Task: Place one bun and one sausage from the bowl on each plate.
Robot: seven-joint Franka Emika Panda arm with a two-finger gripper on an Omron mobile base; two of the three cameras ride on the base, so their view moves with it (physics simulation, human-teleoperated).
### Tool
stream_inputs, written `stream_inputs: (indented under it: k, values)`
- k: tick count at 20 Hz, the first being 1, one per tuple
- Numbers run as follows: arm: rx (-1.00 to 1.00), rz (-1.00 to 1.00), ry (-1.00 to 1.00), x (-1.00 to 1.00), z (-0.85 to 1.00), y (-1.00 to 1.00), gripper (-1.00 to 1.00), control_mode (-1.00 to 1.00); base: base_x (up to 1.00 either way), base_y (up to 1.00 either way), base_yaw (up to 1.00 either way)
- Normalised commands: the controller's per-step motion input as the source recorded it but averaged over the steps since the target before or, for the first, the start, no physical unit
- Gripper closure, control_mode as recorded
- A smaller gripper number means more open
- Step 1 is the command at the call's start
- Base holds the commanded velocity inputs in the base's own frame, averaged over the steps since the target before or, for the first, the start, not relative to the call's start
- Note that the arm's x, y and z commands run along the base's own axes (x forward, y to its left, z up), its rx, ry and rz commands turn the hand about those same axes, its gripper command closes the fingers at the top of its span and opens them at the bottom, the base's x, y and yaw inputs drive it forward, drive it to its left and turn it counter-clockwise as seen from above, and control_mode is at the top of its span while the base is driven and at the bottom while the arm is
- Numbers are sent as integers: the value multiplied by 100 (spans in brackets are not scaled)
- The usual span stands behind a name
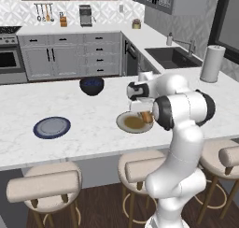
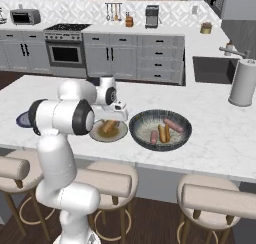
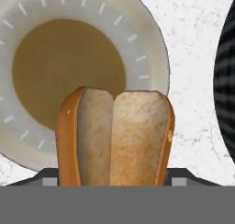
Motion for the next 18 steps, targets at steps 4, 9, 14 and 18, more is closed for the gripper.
stream_inputs:
  k: [4,9,14,18]
  values:
    - [0,0,10,67,-73,-3,100,-100,0,0,0]
    - [0,0,2,31,-36,0,-100,-100,0,0,0]
    - [0,0,-8,-16,3,0,-100,-100,0,0,0]
    - [0,0,-27,-61,56,-23,-100,-100,0,0,0]
